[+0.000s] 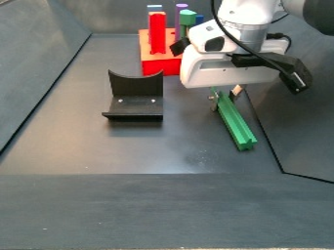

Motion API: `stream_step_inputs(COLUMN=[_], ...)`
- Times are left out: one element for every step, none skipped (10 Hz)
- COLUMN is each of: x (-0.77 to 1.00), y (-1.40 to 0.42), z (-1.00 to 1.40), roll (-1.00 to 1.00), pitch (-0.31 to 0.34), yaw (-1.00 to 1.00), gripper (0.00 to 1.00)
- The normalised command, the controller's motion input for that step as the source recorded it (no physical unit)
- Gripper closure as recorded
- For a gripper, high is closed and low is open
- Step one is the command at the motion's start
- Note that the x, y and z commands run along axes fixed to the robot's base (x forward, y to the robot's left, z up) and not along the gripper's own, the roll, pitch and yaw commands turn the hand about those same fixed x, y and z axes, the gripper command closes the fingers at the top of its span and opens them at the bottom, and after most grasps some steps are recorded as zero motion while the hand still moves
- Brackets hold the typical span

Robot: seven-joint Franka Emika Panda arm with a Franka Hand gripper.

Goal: Pick up the star object. Move up. Place the star object on the fixture. Regrasp the star object. Move to above the board. Insert the star object.
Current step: Pick up the star object, then move up, then place the star object on the fixture.

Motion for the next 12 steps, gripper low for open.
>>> stream_step_inputs(x=[0.0,0.0,0.0,-0.06,-0.06,-0.03,-0.02,-0.02,0.0,0.0,0.0,-0.01], y=[0.0,0.0,0.0,0.07,0.06,0.04,0.03,0.02,0.0,0.0,0.0,0.0], z=[0.0,0.0,0.83,0.76,0.68,0.58,0.42,0.29,1.0,1.0,1.0,1.0], roll=[0.0,0.0,0.0,0.0,0.01,0.01,0.02,0.02,0.0,0.01,0.01,0.02], pitch=[0.0,0.0,0.0,0.044,0.058,0.064,0.065,0.06,0.0,-0.004,0.009,0.024], yaw=[0.0,0.0,0.0,0.03,0.03,0.01,0.0,-0.01,0.0,0.0,0.0,0.0], gripper=[1.0,1.0,1.0,1.0,1.0,1.0,1.0,1.0,1.0,1.0,1.0,1.0])
